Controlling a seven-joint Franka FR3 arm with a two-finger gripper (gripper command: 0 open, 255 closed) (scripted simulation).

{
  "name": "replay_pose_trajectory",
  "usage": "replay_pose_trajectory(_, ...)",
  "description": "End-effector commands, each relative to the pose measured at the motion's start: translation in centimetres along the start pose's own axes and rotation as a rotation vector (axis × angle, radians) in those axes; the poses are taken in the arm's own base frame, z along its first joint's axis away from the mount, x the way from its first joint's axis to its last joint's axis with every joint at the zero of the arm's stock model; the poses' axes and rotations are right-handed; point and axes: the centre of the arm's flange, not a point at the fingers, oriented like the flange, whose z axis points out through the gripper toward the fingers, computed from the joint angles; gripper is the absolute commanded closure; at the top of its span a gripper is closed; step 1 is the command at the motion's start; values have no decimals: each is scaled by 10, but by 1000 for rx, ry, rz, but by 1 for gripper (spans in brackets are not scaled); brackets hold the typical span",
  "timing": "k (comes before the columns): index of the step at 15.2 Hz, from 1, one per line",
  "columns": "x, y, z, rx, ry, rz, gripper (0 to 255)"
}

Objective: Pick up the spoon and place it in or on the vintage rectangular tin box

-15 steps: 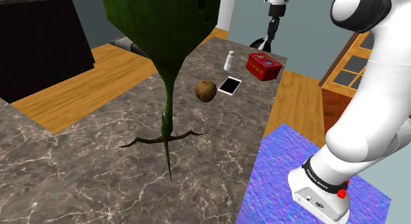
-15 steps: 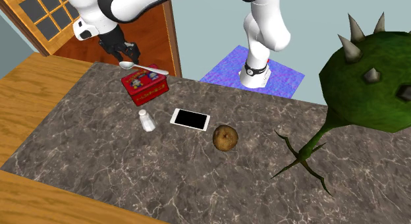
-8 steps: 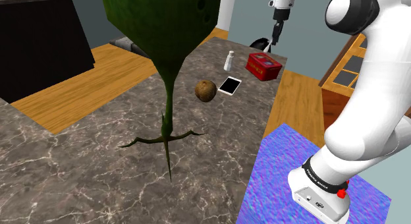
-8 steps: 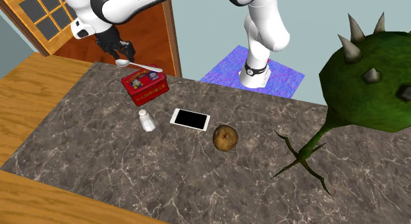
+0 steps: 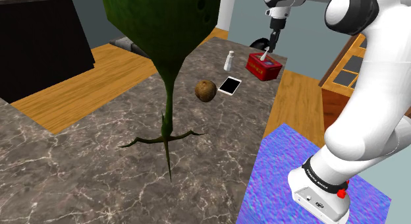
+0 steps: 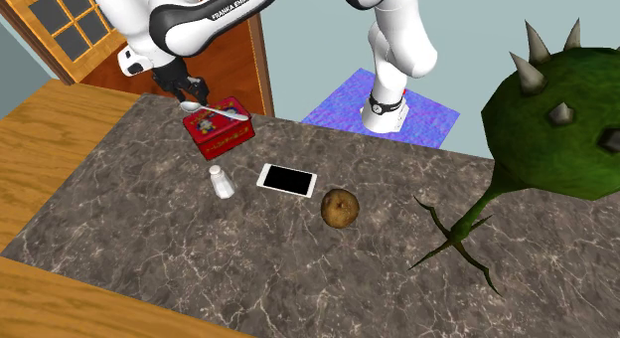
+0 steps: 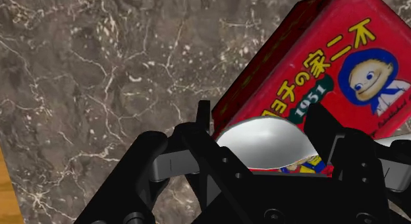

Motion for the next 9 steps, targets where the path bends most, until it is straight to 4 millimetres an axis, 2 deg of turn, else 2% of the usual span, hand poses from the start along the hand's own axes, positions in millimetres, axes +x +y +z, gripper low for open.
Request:
replay_pose_trajectory(1, 1, 1, 9, -1, 1, 0, 255)
replay_pose_trajectory(2, 2, 1, 15, -1, 1, 0, 255)
replay_pose_trajectory(9, 2, 1, 15, -1, 1, 0, 255)
